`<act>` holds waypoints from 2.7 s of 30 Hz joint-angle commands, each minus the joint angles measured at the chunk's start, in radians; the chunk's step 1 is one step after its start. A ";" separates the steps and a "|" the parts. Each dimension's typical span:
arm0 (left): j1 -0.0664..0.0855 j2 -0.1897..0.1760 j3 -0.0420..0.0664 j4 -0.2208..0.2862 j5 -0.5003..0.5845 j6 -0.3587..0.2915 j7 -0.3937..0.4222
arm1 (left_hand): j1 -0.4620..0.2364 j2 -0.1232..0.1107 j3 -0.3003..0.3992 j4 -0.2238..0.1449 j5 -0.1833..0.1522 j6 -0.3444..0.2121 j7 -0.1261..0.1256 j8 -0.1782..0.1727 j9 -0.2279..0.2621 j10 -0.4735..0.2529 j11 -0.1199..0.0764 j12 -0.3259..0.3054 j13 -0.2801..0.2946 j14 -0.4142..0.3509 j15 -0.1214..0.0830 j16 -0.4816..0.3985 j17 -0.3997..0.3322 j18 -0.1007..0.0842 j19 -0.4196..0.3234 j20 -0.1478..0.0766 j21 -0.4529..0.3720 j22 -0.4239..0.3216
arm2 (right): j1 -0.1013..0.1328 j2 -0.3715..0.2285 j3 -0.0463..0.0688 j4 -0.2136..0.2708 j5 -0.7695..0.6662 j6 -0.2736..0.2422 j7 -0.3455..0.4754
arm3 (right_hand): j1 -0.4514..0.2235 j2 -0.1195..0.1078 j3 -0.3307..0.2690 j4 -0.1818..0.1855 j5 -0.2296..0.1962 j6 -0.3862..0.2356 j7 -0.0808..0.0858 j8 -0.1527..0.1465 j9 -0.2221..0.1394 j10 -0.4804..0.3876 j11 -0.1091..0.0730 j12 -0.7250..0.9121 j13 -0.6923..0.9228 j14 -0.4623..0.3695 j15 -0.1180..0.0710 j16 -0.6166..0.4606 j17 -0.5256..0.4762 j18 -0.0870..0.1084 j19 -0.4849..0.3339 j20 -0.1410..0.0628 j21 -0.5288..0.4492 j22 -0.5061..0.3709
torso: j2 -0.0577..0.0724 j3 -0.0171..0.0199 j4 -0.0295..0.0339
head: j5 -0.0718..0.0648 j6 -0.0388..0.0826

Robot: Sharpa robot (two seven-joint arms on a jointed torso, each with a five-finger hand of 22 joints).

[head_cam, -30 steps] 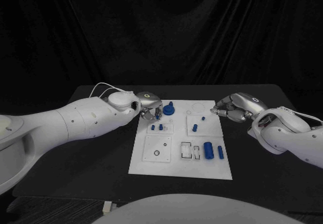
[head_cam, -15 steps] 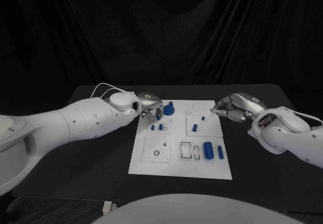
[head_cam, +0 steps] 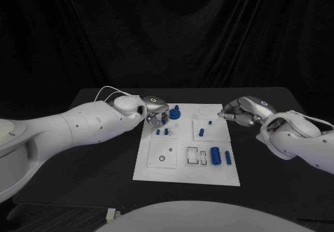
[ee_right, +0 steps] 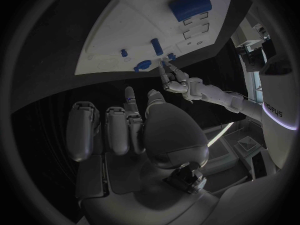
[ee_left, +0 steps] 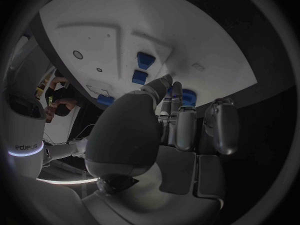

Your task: Assemble the parts on the task board

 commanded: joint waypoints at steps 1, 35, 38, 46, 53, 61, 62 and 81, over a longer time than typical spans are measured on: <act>-0.003 0.006 0.000 -0.001 0.000 0.015 0.004 | -0.009 0.006 -0.001 0.006 -0.002 -0.010 -0.001 -0.005 -0.002 -0.004 -0.001 -0.005 -0.002 -0.007 0.002 -0.007 -0.003 0.003 -0.008 -0.002 -0.004 0.187 | -0.003 0.000 0.001 0.001 -0.002 0.001 -0.018 | 0.006 0.004 -0.002 -0.004 0.005 0.005 0.001 0.000 0.000 0.104 0.000 -0.006 0.247 0.056 -0.002 -0.005 -0.001 0.018 0.039 0.004 -0.006 0.197 | -0.001 0.0001 0.0002 | 0.000 0.000; -0.018 0.012 0.000 -0.031 0.000 0.051 -0.038 | -0.027 -0.024 0.003 0.029 -0.062 -0.296 -0.072 -0.024 -0.062 -0.066 0.017 -0.055 -0.015 -0.041 0.014 -0.023 -0.053 0.011 -0.036 0.002 -0.055 0.176 | -0.004 -0.002 0.001 0.003 -0.002 0.010 -0.024 | 0.010 0.006 -0.001 -0.004 0.006 0.006 0.002 -0.001 0.000 0.105 0.001 -0.005 0.248 0.056 -0.001 -0.005 0.000 0.018 0.039 0.004 -0.005 0.197 | 0.000 -0.0001 0.0000 | 0.004 0.000; -0.018 0.006 0.000 -0.031 0.000 0.029 -0.043 | -0.027 -0.024 0.003 0.031 -0.062 -0.309 -0.075 -0.023 -0.066 -0.065 0.020 -0.054 -0.014 -0.042 0.017 -0.023 -0.055 0.011 -0.036 0.003 -0.056 0.176 | -0.004 -0.004 0.001 0.004 -0.002 0.010 -0.025 | 0.010 0.006 -0.001 -0.004 0.006 0.006 0.002 -0.001 0.000 0.105 0.001 -0.005 0.248 0.056 -0.001 -0.005 0.000 0.018 0.039 0.004 -0.005 0.197 | 0.000 -0.0001 0.0001 | 0.008 0.000; -0.018 -0.041 0.001 -0.020 0.000 -0.071 -0.063 | -0.014 -0.022 0.013 0.031 -0.058 -0.252 -0.061 0.007 -0.059 -0.059 0.017 -0.050 -0.009 -0.116 0.019 -0.088 -0.186 0.022 -0.068 0.002 -0.116 0.160 | 0.004 -0.027 0.001 0.023 -0.002 0.007 -0.031 | 0.013 0.004 -0.001 -0.005 0.006 0.007 0.002 0.000 0.000 0.096 0.002 -0.015 0.231 0.056 -0.001 -0.004 0.001 0.018 0.039 0.005 -0.005 0.197 | 0.000 -0.0004 0.0001 | 0.029 0.000; -0.008 -0.129 0.001 0.023 0.045 -0.139 -0.052 | -0.015 -0.040 0.038 0.044 -0.072 -0.222 -0.039 0.009 -0.070 -0.155 -0.004 -0.060 0.007 -0.503 0.038 -0.596 -0.679 0.110 -0.499 0.017 -0.746 -0.002 | 0.074 -0.046 0.001 0.050 -0.002 -0.010 -0.034 | 0.043 -0.005 -0.006 -0.002 0.013 0.023 0.004 -0.002 -0.001 0.005 0.008 -0.144 0.048 0.056 0.004 -0.005 -0.003 0.018 0.039 0.010 -0.009 0.197 | 0.000 -0.0009 -0.0001 | 0.046 0.000; 0.013 -0.249 0.001 0.126 0.527 -0.162 0.180 | -0.132 0.016 -0.061 0.175 0.036 -0.249 0.025 -0.018 -0.097 -0.510 0.035 -0.026 0.006 -0.981 0.125 -1.026 -0.923 0.062 -1.002 0.027 -1.154 -0.156 | 0.162 -0.034 0.001 0.067 -0.017 0.005 -0.013 | 0.227 -0.067 0.017 -0.032 0.068 0.028 0.017 -0.016 -0.007 -0.471 0.022 -0.872 -0.646 0.054 0.014 -0.003 0.001 0.018 0.037 0.015 -0.012 0.197 | -0.002 -0.0012 0.0001 | 0.074 0.000; 0.015 -0.265 0.001 0.143 0.629 -0.131 0.226 | -0.143 0.023 -0.075 0.189 0.063 -0.256 0.028 -0.019 -0.100 -0.535 0.038 -0.027 -0.001 -1.002 0.123 -1.043 -0.938 0.063 -1.027 0.028 -1.179 -0.173 | 0.171 -0.028 0.001 0.067 -0.024 0.020 -0.004 | 0.276 -0.082 0.035 -0.031 0.092 0.036 0.019 -0.015 -0.007 -0.440 0.029 -0.967 -0.735 0.054 0.023 -0.002 0.003 0.018 0.037 0.022 -0.013 0.197 | -0.001 -0.0021 0.0001 | 0.086 0.000; -0.010 -0.434 -0.001 0.397 1.539 0.231 0.583 | -0.364 0.185 -0.534 0.232 -0.061 -0.970 -0.143 -0.069 -0.274 -1.154 -0.124 -0.173 -0.221 -1.404 0.070 -1.436 -1.217 0.115 -1.424 0.030 -1.319 -1.307 | 0.203 0.130 0.001 -0.035 -0.372 0.350 0.035 | 0.277 -0.316 0.423 -0.026 -0.402 -0.032 -0.075 -0.085 -0.055 -0.572 0.049 -1.408 -1.202 0.053 0.013 -0.005 0.016 0.027 0.023 0.020 -0.060 0.185 | -0.001 -0.0069 0.0054 | 0.094 0.000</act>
